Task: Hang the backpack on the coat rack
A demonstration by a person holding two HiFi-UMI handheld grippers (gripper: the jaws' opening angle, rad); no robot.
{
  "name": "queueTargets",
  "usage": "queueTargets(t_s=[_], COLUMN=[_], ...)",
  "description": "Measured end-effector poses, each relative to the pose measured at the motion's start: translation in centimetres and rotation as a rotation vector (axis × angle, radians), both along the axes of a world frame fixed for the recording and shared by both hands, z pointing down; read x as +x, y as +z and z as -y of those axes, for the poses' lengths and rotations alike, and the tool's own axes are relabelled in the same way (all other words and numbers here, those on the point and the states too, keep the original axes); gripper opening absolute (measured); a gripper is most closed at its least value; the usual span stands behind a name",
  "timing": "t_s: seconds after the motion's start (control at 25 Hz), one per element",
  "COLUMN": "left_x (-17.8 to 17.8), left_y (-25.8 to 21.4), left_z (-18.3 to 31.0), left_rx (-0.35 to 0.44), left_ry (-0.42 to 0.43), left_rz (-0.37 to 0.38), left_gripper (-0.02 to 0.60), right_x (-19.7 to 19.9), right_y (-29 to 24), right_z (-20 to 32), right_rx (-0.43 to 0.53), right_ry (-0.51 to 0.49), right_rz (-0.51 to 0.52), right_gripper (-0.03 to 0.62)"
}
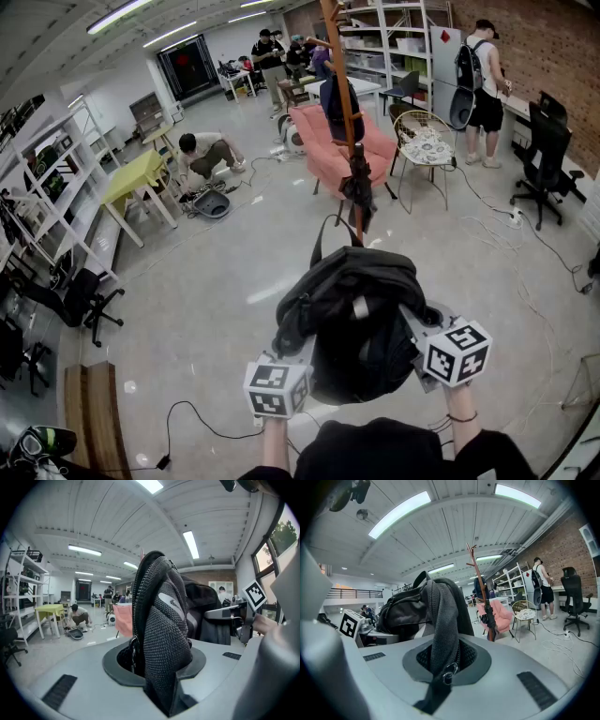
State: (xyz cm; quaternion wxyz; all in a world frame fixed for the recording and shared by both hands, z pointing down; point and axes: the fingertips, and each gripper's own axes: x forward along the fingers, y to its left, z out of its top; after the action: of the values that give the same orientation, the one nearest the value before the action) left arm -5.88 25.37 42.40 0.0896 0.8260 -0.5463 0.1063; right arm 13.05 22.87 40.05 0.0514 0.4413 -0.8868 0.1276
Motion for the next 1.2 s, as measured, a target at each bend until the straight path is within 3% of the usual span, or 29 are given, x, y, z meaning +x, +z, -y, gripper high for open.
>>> queueTargets(t_s=[0.8,1.2], left_x=[2.5,1.1], left_y=[1.3,3.2], left_z=[2.0,5.5], left_rx=[-0.060,-0.095], left_ry=[-0.047,-0.060], left_rz=[-0.005,-0.022], left_gripper=[0.132,0.132], right_x=[2.3,1.0], right_y=[1.3,3.0], right_z=[2.9,6.4], right_rx=[-0.061,-0.108], right_ry=[-0.016,-0.005], right_rz=[0.012,0.004], right_gripper=[0.028,0.029])
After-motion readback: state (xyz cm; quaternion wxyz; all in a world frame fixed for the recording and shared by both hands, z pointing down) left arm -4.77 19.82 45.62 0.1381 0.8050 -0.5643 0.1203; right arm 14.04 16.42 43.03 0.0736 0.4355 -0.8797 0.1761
